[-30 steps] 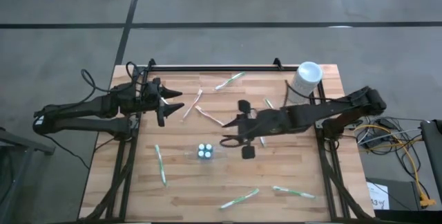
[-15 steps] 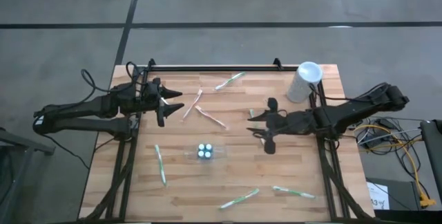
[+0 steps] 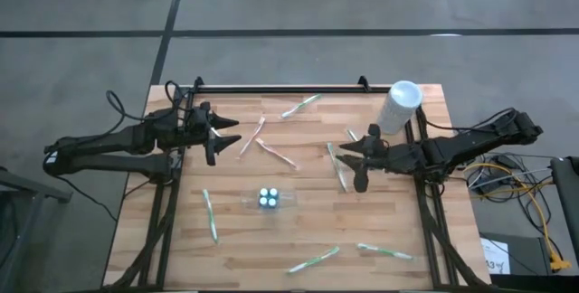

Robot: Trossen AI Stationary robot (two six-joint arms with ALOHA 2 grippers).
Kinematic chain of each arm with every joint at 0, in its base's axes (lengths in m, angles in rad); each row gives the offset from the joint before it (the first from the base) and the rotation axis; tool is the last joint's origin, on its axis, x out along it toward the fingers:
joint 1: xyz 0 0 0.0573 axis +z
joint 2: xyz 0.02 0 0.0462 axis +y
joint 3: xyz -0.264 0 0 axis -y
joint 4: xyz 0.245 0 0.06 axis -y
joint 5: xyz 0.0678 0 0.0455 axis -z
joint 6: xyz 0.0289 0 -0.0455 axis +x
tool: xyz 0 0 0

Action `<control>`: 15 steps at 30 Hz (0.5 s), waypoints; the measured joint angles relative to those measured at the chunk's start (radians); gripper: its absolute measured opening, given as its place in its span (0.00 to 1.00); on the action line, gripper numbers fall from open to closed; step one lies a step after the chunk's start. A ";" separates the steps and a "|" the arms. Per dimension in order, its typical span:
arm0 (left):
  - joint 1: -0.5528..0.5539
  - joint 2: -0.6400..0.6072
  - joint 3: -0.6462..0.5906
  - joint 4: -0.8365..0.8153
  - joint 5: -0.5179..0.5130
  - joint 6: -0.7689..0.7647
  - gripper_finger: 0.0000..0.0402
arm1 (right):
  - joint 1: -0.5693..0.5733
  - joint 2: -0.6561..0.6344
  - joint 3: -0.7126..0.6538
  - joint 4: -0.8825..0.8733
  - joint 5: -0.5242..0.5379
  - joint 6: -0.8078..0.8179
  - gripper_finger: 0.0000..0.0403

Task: Pick & Place toothbrushing station
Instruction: Put the green toothbrush into the transparent organizer

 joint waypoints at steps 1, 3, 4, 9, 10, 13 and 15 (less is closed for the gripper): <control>0.000 0.000 0.000 0.000 0.000 0.000 0.60 | 0.000 0.003 -0.001 -0.013 0.021 0.017 0.40; 0.000 0.000 0.000 0.000 0.000 0.000 0.60 | 0.000 0.013 0.000 -0.043 0.070 0.061 0.41; 0.000 0.000 0.000 0.000 0.000 0.000 0.60 | 0.000 0.022 0.000 -0.060 0.091 0.079 0.41; 0.000 0.000 0.000 0.000 -0.004 0.000 0.60 | -0.028 0.070 0.001 -0.089 0.137 0.158 0.43; 0.000 0.000 0.000 0.000 -0.004 0.000 0.60 | -0.041 0.081 0.001 -0.090 0.137 0.190 0.43; 0.000 0.000 0.000 0.000 -0.004 0.000 0.60 | -0.077 0.121 0.001 -0.106 0.138 0.274 0.44; 0.000 0.000 0.000 0.000 -0.004 0.000 0.60 | -0.097 0.145 0.001 -0.126 0.139 0.312 0.44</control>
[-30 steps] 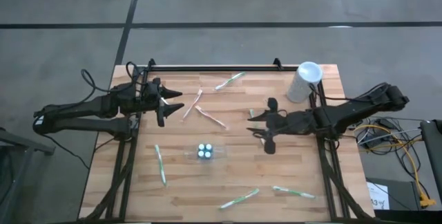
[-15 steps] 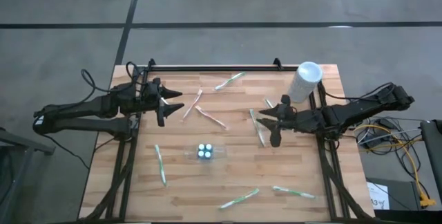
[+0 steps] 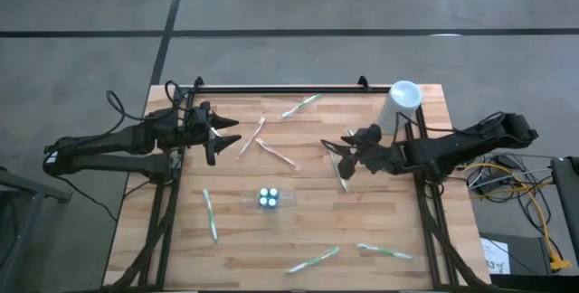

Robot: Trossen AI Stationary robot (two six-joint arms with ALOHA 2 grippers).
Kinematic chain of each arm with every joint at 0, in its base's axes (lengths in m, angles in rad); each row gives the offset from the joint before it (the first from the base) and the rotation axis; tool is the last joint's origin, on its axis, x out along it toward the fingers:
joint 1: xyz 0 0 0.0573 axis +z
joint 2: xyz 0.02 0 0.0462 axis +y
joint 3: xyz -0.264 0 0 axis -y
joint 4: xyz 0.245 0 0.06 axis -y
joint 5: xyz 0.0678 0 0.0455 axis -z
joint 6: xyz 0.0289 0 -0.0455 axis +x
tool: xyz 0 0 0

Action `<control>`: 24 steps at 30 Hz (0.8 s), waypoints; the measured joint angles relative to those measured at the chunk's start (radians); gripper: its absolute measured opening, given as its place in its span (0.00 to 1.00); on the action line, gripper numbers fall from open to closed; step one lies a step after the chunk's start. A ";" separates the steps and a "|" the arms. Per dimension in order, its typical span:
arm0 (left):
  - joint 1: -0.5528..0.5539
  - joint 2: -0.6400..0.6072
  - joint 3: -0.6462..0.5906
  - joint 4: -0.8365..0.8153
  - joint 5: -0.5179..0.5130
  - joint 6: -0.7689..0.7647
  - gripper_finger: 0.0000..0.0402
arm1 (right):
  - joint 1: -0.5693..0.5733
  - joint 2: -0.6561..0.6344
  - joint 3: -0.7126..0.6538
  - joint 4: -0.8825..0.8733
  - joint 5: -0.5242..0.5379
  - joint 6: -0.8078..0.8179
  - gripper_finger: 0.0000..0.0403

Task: Pick & Place toothbrushing station
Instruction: Put the green toothbrush into the transparent organizer

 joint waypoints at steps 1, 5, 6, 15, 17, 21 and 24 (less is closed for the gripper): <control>0.000 0.000 0.000 0.000 0.000 0.000 0.60 | -0.011 0.014 0.000 -0.006 0.000 0.021 0.44; 0.000 0.000 0.000 0.000 0.000 0.000 0.60 | -0.064 0.074 0.005 -0.018 -0.005 0.086 0.44; 0.000 0.000 0.000 0.000 0.000 0.000 0.60 | -0.079 0.089 0.008 -0.018 -0.011 0.100 0.44; 0.000 0.000 0.000 0.000 0.001 0.000 0.60 | -0.224 0.254 0.085 -0.026 -0.178 0.163 0.43; 0.000 0.000 0.000 0.000 0.001 0.000 0.60 | -0.248 0.297 0.115 -0.069 -0.206 0.170 0.43; 0.000 0.000 0.000 0.000 0.002 0.000 0.60 | -0.279 0.382 0.184 -0.166 -0.244 0.168 0.44; 0.000 0.000 0.000 0.000 0.003 0.000 0.60 | -0.296 0.440 0.234 -0.203 -0.300 0.167 0.45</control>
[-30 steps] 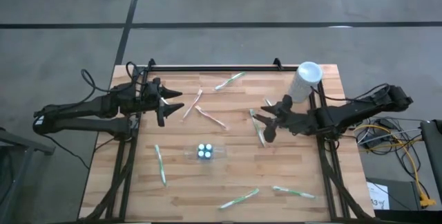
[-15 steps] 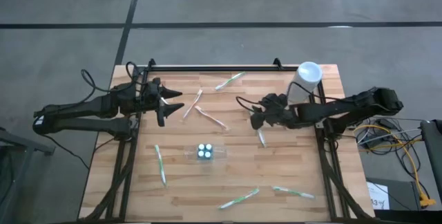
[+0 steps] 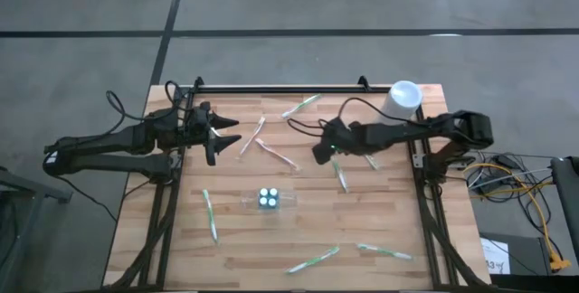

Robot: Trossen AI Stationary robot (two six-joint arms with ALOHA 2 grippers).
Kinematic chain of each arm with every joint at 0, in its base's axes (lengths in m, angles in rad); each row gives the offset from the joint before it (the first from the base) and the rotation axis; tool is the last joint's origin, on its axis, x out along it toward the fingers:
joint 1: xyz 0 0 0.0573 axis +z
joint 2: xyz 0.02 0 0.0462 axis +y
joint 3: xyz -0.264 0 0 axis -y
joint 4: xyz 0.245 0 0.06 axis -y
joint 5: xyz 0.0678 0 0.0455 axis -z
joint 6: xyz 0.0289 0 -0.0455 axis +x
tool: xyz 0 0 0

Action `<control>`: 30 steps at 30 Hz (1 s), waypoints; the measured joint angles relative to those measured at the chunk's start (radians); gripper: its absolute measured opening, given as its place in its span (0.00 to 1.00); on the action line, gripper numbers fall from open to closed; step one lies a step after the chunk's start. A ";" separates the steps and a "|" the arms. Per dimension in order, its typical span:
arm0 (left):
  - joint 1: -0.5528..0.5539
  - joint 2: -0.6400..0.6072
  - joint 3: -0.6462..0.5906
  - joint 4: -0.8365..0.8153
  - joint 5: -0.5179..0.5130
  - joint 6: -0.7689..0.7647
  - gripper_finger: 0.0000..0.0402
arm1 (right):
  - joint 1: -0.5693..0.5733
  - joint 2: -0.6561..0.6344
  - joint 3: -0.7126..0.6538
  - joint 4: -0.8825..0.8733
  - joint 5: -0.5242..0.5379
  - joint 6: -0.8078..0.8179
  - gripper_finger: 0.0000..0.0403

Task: Pick & Place toothbrushing station
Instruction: Put the green toothbrush into the transparent organizer

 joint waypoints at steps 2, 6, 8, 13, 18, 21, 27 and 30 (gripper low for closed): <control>0.000 0.000 0.000 0.000 0.002 0.000 0.60 | -0.013 0.035 0.030 -0.032 -0.045 0.001 0.45; 0.000 0.000 0.000 0.000 0.002 0.000 0.60 | -0.040 0.090 0.082 -0.079 -0.124 0.043 0.47; 0.000 0.000 0.000 0.000 0.002 0.000 0.60 | -0.053 0.116 0.097 -0.080 -0.162 0.048 0.47; 0.000 0.000 0.000 0.000 0.002 0.000 0.60 | -0.073 0.163 0.117 -0.105 -0.237 0.044 0.50; 0.000 0.000 0.000 0.000 0.001 0.000 0.60 | -0.071 0.187 0.118 -0.159 -0.235 0.044 0.52; 0.000 0.000 0.000 0.000 0.001 0.000 0.60 | -0.072 0.201 0.118 -0.188 -0.204 0.044 0.52; 0.000 0.000 0.000 0.000 0.001 0.000 0.60 | -0.083 0.224 0.117 -0.177 -0.178 0.044 0.52; 0.000 0.000 0.000 0.000 -0.004 0.000 0.60 | -0.088 0.234 0.115 -0.174 -0.178 0.044 0.52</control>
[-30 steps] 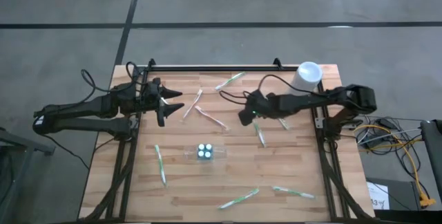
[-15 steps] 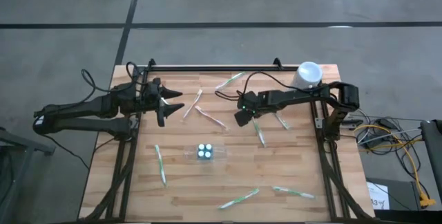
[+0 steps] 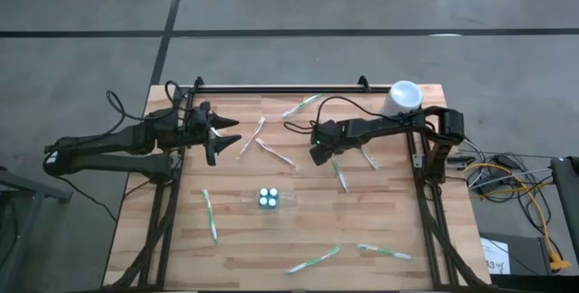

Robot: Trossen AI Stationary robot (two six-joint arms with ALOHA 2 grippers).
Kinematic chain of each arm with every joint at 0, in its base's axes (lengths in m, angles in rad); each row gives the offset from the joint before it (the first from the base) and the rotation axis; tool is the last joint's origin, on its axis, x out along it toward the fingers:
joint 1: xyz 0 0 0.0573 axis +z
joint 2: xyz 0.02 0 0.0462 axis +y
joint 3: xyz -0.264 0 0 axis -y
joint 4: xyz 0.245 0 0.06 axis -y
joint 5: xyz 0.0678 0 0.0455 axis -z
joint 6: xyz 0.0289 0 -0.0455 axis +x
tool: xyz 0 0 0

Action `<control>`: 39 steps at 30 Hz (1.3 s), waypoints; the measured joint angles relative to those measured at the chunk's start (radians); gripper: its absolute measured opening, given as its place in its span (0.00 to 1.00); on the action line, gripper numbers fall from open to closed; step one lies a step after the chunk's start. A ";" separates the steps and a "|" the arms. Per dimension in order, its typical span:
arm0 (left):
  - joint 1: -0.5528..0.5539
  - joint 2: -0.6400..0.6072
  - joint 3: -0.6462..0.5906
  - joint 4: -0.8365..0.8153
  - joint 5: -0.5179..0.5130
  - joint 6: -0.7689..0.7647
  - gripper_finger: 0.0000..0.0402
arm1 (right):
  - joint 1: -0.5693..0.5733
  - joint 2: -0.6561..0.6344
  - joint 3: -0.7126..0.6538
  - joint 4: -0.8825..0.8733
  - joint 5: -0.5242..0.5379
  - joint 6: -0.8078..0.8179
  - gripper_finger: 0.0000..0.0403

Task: Pick & Place toothbrushing station
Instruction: Put the green toothbrush into the transparent organizer

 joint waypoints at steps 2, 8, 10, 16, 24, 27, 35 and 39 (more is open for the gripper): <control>0.000 0.000 0.000 0.000 0.000 0.000 0.60 | -0.001 0.005 0.000 0.009 0.000 0.000 0.52; 0.000 0.000 0.000 0.000 0.001 0.000 0.60 | -0.001 0.005 -0.009 0.050 0.016 -0.004 0.52; 0.000 0.000 0.000 0.000 0.001 0.000 0.60 | -0.004 0.006 -0.010 0.053 0.020 0.000 0.51; 0.000 0.000 0.000 0.000 0.001 0.000 0.60 | -0.006 0.011 -0.016 0.053 0.018 0.021 0.45; 0.000 0.000 0.000 0.000 0.002 0.000 0.60 | -0.006 0.011 -0.045 0.066 -0.013 0.053 0.40; 0.000 0.000 0.000 0.000 0.002 0.000 0.60 | -0.006 0.009 -0.053 0.078 -0.013 0.052 0.37; 0.000 0.000 0.000 0.000 0.006 0.000 0.60 | -0.006 0.009 -0.056 0.083 -0.011 0.048 0.30; 0.000 0.000 0.000 0.000 0.005 0.000 0.60 | -0.006 0.009 -0.056 0.084 -0.008 0.048 0.24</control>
